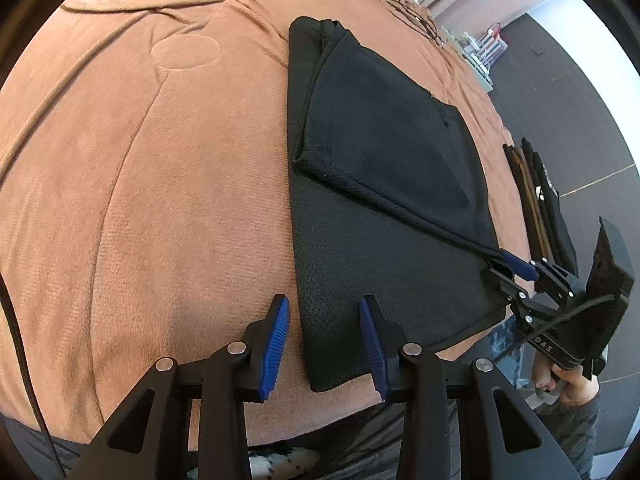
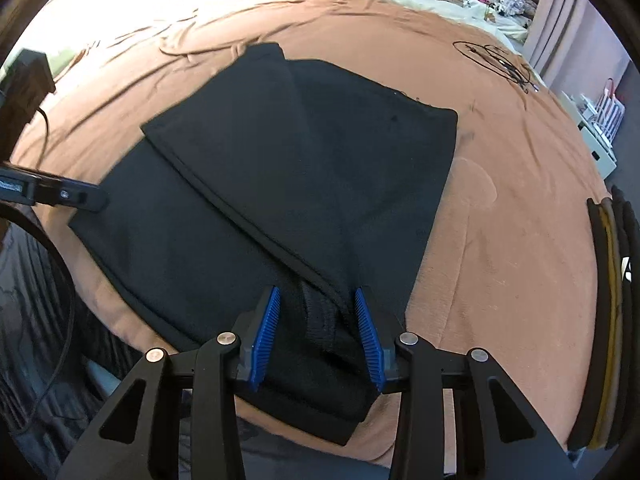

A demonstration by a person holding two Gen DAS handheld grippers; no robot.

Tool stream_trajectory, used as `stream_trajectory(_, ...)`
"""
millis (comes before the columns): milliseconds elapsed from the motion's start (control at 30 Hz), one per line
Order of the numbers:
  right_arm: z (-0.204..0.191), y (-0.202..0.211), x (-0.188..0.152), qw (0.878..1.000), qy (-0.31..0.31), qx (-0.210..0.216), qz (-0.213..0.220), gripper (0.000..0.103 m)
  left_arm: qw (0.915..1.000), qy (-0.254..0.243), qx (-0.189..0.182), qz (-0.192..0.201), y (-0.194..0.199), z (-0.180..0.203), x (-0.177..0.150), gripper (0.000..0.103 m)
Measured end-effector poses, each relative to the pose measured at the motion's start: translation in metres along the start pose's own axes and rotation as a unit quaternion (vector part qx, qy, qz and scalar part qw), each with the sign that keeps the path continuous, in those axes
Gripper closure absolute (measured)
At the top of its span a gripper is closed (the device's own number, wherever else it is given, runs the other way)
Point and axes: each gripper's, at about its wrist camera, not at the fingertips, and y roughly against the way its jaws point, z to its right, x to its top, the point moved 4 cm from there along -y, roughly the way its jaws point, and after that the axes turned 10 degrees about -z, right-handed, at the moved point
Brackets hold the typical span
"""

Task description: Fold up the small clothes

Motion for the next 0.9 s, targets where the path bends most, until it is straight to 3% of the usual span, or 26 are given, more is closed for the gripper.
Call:
stream_trajectory(133,-0.007,-0.001,0.005,0.999,0.028,-0.012,0.015,0.067,1.0,-0.002,0.003,0.0,-0.001,0.001,0.002,0.066)
stream_trajectory(200,-0.008,-0.002,0.005,0.999,0.028,-0.018,0.015,0.088,0.9999,0.0,0.013,0.003,-0.002,0.0,0.002,0.081)
stream_trajectory(300,0.0,-0.001,0.005,1.0,0.009,-0.018,0.011,0.097,1.0,0.005,0.007,0.001,0.0,-0.003,0.001,0.086)
stream_trajectory(533,0.015,0.011,-0.005,0.998,-0.059,0.017,0.005,0.097,0.9999,-0.006,0.013,-0.004,0.007,-0.002,-0.006,0.088)
stream_trajectory(600,0.015,0.009,-0.007,0.998,-0.056,0.01,0.006,0.096,0.9999,-0.01,0.013,-0.005,0.005,0.0,-0.006,0.088)
stream_trajectory(700,0.018,0.007,-0.009,0.997,-0.075,0.0,0.001,0.085,1.0,-0.003,0.002,-0.003,0.007,-0.001,-0.003,0.087)
stream_trajectory(733,0.018,0.009,-0.008,0.997,-0.078,-0.003,0.005,0.068,1.0,0.001,-0.002,-0.001,0.009,-0.003,-0.002,0.086)
stream_trajectory(767,0.016,0.012,-0.006,0.997,-0.076,-0.001,0.012,0.043,1.0,0.004,-0.007,0.001,0.01,-0.004,0.0,0.082)
stream_trajectory(800,0.014,0.015,-0.005,0.997,-0.073,0.0,0.016,0.033,0.9999,0.009,-0.008,0.007,0.012,-0.007,0.003,0.078)
stream_trajectory(833,0.011,0.019,-0.002,0.997,-0.067,-0.001,0.024,0.028,0.9999,0.009,-0.007,0.011,0.014,-0.008,0.004,0.077)
stream_trajectory(900,0.006,0.02,0.002,0.998,-0.06,-0.005,0.024,0.028,0.9998,0.007,-0.005,0.018,0.016,-0.009,0.009,0.076)
